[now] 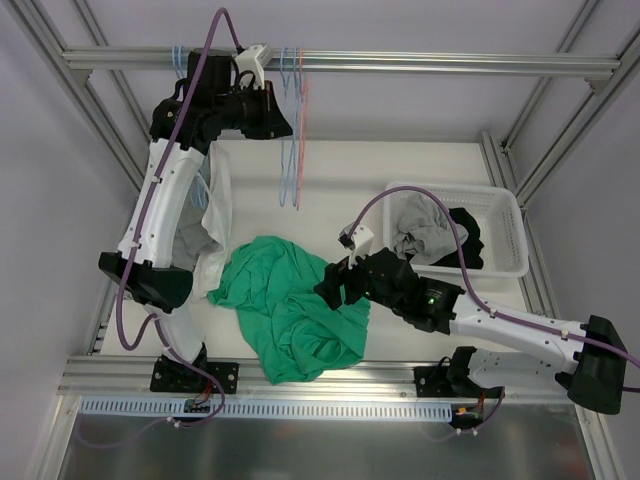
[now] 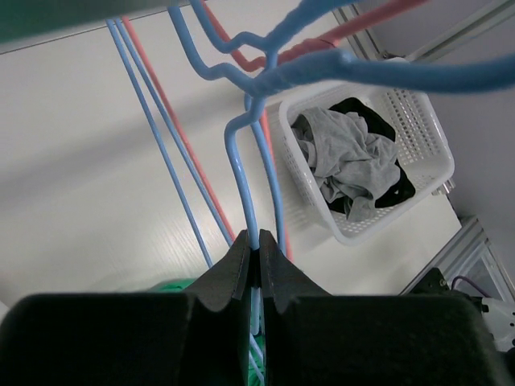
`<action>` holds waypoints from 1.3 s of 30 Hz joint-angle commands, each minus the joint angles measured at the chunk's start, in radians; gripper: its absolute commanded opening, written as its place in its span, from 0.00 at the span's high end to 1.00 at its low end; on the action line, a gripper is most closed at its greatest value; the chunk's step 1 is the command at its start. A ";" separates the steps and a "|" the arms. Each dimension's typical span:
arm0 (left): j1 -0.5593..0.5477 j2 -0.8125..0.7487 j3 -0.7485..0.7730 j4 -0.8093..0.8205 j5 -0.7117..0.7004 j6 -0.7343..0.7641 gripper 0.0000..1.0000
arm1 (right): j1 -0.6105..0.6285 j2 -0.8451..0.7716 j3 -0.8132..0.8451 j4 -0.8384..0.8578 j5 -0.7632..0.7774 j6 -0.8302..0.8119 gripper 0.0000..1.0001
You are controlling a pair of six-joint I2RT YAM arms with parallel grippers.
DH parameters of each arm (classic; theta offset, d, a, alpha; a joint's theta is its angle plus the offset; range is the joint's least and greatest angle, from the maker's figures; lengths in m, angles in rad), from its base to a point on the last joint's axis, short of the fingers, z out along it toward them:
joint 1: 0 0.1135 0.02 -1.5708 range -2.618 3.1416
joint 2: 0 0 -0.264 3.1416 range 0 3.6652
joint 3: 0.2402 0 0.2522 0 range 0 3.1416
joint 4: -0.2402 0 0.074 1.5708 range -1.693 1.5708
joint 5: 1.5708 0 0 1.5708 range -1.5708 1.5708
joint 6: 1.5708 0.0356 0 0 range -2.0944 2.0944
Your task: Remove the tank top from the hanger
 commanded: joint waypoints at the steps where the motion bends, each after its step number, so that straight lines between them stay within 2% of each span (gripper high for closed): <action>1: 0.018 0.022 0.048 0.002 -0.019 0.006 1.00 | 0.004 -0.014 0.000 0.024 0.017 -0.011 0.28; 17: 0.028 0.088 0.066 0.001 0.027 -0.009 1.00 | 0.004 0.020 0.003 0.036 0.001 -0.005 0.28; 27: 0.026 0.007 -0.064 0.002 -0.048 -0.015 1.00 | 0.004 0.037 0.000 0.056 -0.012 0.005 0.28; 36: 0.026 -0.061 -0.115 0.002 -0.023 -0.011 0.91 | 0.003 0.043 0.000 0.065 -0.021 0.009 0.27; 39: 0.026 -0.055 -0.097 0.002 0.002 -0.009 0.79 | 0.004 0.051 0.002 0.073 -0.030 0.015 0.28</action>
